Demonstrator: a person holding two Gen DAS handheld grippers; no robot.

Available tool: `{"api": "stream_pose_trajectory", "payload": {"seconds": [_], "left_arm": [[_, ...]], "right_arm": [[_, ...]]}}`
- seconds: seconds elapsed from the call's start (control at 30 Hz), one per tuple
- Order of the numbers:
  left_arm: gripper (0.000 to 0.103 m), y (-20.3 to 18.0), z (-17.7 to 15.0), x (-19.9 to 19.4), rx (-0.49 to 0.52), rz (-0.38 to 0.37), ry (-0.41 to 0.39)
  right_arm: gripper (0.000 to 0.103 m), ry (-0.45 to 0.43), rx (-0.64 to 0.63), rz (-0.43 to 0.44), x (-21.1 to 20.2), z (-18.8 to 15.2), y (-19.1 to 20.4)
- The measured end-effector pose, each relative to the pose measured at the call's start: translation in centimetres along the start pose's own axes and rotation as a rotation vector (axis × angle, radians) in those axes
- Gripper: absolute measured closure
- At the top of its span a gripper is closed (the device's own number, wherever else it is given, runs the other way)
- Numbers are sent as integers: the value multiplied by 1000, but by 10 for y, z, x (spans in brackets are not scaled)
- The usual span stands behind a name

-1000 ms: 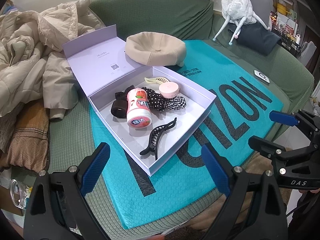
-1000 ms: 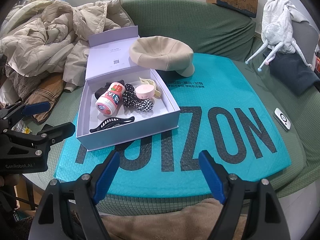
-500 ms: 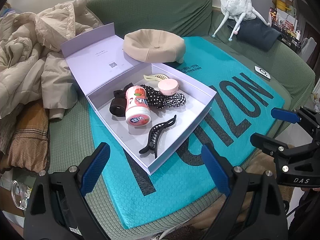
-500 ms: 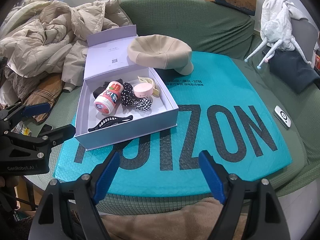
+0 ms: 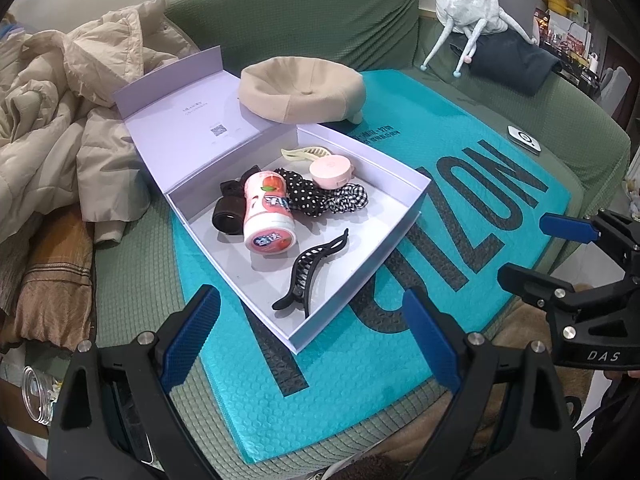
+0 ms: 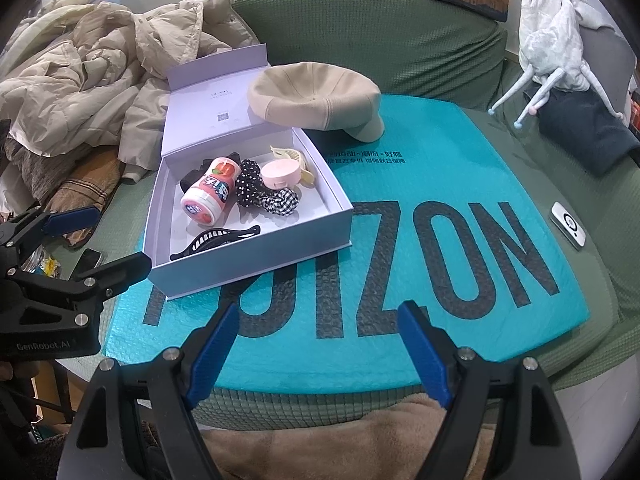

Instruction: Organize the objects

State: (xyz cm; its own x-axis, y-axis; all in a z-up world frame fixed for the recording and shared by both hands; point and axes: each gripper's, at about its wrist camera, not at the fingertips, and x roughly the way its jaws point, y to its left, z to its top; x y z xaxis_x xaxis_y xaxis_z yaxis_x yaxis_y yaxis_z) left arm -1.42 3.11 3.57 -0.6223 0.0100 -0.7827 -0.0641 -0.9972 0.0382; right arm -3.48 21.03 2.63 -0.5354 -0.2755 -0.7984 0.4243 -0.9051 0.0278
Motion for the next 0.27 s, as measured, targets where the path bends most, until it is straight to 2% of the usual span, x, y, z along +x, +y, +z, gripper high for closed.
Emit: {"api": "stream_pose_trajectory", "payload": {"seconds": [0.27], "left_arm": [[11,-6,5,9,10,-19,16]], "right_arm": [[21,15,19,3,8,0,-7]]}}
